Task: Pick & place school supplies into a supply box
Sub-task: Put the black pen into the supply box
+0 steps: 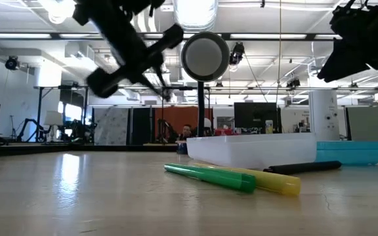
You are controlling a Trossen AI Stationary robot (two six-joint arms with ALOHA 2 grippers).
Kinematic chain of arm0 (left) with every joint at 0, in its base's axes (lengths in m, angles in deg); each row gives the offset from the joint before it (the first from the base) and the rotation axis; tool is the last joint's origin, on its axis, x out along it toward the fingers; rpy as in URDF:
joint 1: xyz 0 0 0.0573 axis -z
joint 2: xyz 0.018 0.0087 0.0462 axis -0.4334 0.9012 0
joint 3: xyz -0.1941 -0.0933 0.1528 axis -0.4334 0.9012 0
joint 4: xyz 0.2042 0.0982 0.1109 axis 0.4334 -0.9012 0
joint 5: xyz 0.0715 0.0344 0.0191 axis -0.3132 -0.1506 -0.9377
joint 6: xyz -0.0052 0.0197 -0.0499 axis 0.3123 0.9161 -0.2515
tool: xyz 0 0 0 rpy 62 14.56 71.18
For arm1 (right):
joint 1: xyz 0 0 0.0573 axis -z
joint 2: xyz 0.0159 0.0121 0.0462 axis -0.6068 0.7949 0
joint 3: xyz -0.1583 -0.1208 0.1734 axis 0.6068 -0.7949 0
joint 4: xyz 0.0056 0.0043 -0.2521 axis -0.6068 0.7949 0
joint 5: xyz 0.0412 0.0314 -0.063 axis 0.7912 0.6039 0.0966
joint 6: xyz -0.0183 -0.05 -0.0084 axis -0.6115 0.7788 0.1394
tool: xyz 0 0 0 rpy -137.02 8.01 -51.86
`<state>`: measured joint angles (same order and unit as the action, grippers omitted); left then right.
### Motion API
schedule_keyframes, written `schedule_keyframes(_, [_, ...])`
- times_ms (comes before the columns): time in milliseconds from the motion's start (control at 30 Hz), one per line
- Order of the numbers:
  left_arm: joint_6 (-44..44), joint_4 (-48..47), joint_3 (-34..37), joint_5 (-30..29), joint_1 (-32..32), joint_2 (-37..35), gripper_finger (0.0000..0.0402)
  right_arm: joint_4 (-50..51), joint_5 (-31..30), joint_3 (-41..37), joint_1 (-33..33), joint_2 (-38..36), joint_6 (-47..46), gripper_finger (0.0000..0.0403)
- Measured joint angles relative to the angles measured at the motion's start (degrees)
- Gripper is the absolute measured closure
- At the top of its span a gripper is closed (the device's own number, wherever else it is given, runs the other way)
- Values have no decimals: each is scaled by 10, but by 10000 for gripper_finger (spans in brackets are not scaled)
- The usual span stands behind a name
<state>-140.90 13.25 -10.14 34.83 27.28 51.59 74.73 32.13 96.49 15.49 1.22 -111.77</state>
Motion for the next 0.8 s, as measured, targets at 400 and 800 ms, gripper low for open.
schedule_keyframes(400, [-25,154,-89,-5,-41,154,394,3,-10,0,17,4,26,211])
schedule_keyframes(800, [17,-45,-226,62,-36,245,297,28,-7,-1,17,1,24,211])
